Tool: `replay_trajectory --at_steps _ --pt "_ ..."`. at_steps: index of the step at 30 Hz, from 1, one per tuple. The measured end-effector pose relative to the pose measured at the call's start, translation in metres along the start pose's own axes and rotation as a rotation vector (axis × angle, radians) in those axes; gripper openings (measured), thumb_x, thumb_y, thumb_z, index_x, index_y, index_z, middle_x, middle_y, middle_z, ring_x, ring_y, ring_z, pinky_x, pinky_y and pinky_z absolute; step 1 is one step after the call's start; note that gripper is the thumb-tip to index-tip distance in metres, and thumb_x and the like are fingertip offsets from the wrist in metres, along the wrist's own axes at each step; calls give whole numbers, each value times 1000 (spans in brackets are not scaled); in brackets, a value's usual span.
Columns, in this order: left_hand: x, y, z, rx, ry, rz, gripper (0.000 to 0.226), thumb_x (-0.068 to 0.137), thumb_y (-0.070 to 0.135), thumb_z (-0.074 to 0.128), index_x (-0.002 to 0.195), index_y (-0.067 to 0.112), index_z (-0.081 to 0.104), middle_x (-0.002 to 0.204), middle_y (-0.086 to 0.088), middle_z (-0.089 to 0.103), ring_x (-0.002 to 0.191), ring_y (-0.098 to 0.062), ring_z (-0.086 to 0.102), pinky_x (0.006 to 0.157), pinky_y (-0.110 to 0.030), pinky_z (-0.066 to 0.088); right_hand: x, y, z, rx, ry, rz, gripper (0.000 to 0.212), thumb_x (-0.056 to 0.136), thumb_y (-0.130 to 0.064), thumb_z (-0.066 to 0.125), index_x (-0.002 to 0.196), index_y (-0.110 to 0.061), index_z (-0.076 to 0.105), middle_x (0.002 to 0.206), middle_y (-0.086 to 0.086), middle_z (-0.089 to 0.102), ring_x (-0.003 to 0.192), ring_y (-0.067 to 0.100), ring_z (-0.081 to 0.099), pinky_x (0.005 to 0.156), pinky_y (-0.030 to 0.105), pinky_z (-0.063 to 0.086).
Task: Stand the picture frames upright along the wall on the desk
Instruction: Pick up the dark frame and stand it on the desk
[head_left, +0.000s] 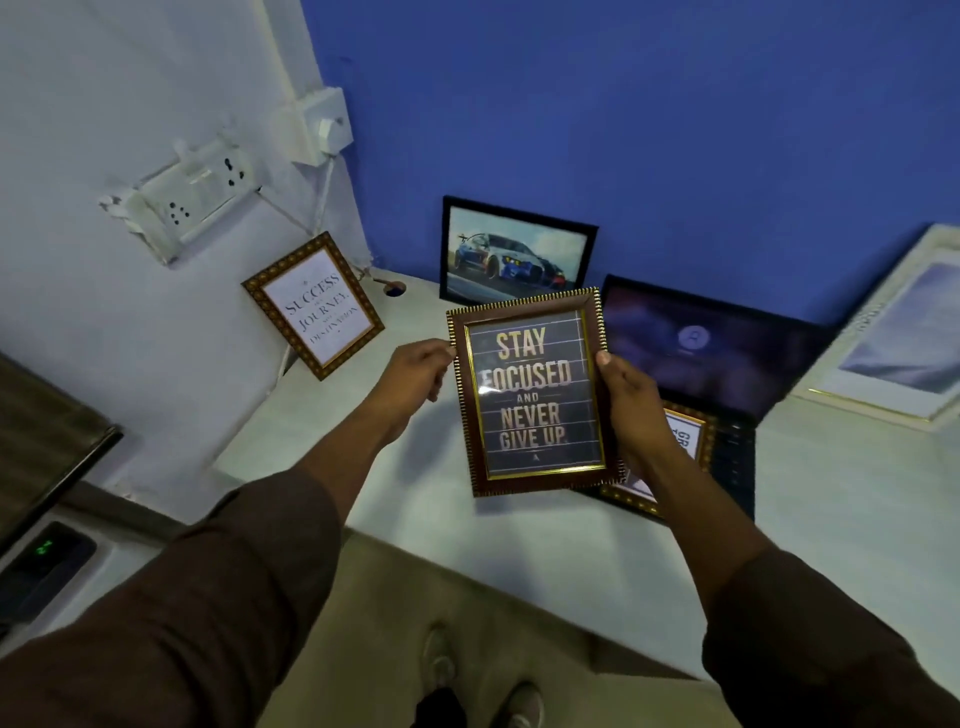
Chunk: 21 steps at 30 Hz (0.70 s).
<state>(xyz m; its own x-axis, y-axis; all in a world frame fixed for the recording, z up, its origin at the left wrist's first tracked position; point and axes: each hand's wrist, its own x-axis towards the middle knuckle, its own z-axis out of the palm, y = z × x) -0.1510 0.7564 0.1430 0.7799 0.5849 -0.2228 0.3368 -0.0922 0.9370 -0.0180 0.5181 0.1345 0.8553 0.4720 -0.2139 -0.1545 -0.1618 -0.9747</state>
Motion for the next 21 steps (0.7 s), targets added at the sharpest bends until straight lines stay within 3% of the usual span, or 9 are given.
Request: replay_trajectory --at_steps 3,6,10,17,21 --pt "-9 5 27 -70 -70 -70 39 106 44 43 94 18 69 84 -6 65 77 -21 58 68 -33 48 -5 1 -17 11 62 10 38 103 -46 44 108 -18 70 103 4 78 95 24 76 91 51 58" --pt "-10 4 56 -122 -185 -196 62 102 64 29 106 21 73 101 -4 76 96 -22 68 87 -42 52 -10 4 -33 75 125 35 41 103 -46 46 111 -13 69 104 8 78 95 27 76 92 55 57" --pt "-5 4 87 -359 -365 -385 77 96 76 22 134 26 65 127 -7 73 120 -29 67 108 -53 45 -20 9 -54 96 188 48 39 103 -45 46 108 -14 69 102 9 79 94 28 77 93 57 56" --pt "6 31 168 -386 -575 -406 72 95 76 31 128 25 70 122 -10 76 110 -32 73 97 -50 55 -43 14 -111 128 410 82 45 100 -55 44 114 -19 67 105 1 79 91 22 78 89 51 60" --pt "8 43 228 -318 -647 -397 56 98 60 48 123 15 72 117 -15 76 108 -35 74 97 -51 56 -67 26 -157 72 536 37 48 101 -54 42 114 -14 65 104 2 78 91 22 78 87 49 61"
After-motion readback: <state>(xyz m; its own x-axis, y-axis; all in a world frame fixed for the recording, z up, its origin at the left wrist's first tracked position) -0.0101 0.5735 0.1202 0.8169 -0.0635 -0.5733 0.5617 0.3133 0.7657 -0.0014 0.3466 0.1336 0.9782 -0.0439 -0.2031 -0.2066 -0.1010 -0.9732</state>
